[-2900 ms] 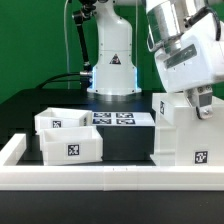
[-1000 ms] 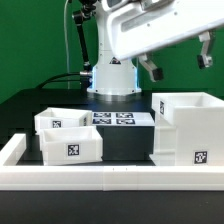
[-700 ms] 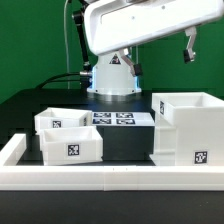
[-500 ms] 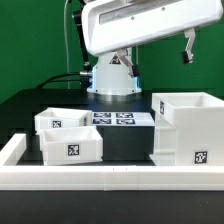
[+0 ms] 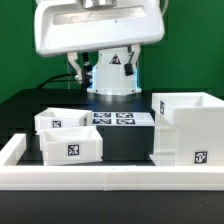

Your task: Assemble drawer

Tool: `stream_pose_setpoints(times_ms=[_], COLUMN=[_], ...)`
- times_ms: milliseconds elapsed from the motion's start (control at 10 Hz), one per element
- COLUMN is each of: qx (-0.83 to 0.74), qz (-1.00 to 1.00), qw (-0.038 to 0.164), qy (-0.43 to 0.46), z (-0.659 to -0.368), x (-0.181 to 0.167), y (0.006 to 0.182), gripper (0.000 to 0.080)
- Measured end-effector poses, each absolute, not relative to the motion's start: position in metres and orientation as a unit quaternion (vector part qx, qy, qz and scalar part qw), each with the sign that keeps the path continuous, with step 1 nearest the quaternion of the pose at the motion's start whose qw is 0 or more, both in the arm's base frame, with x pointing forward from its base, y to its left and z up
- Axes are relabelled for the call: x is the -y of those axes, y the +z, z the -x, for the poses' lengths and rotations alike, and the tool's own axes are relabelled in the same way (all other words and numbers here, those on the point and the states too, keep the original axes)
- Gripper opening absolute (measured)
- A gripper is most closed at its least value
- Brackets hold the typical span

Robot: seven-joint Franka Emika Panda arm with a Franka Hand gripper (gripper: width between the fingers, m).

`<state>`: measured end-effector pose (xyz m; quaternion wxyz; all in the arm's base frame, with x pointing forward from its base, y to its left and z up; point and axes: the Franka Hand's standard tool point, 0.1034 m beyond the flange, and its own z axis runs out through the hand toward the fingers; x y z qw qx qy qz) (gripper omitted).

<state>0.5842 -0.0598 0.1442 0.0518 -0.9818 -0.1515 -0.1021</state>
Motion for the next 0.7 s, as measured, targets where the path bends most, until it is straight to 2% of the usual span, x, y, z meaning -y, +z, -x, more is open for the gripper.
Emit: stream_pose_setpoints(times_ms=[100,500,700], qx=[0.157,0.158,0.178], qz=[0.981,0.981,0.981], qw=[0.047,0.048,0.044], qy=[-0.101,-0.098,-0.063], z=[-0.583,-0.583,-0.566], x=[0.062,0.061,0.061], y=[0.14,0.14,0.122], gripper=[0.0649,0.0649,0.0649])
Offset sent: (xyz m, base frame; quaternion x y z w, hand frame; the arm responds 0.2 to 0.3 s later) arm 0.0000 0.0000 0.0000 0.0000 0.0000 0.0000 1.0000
